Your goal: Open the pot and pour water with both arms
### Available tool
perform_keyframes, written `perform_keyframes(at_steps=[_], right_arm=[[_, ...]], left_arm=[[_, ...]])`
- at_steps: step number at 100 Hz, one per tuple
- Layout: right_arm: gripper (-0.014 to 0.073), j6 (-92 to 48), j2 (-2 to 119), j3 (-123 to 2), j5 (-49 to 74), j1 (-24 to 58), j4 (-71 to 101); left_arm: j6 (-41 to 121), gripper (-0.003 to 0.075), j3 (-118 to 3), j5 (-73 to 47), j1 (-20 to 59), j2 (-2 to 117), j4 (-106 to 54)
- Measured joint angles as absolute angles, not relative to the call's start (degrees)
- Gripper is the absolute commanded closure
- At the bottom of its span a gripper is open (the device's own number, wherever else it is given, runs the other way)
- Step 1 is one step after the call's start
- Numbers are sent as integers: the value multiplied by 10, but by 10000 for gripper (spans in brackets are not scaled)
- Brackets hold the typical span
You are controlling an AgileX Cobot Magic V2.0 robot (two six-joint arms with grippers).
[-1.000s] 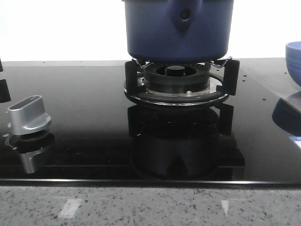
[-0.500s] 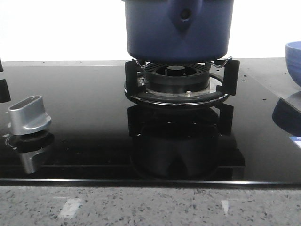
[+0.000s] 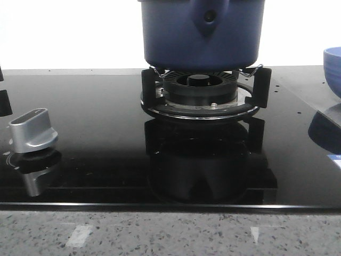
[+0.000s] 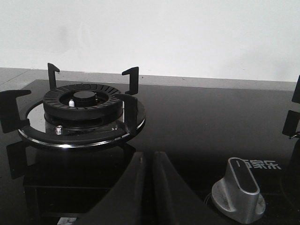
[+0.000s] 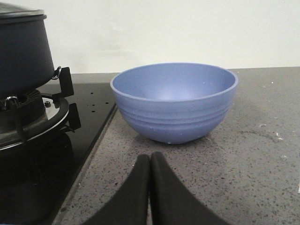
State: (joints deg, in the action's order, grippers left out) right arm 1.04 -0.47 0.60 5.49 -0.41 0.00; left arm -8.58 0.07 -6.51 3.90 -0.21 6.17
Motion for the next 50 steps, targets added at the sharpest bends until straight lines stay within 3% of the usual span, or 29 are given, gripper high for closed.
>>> perform_keyframes(at_steps=[50], right_arm=[[639, 10, -5, 6, 54, -4, 76]], left_arm=[[-86, 741, 1, -65, 39, -2, -51]])
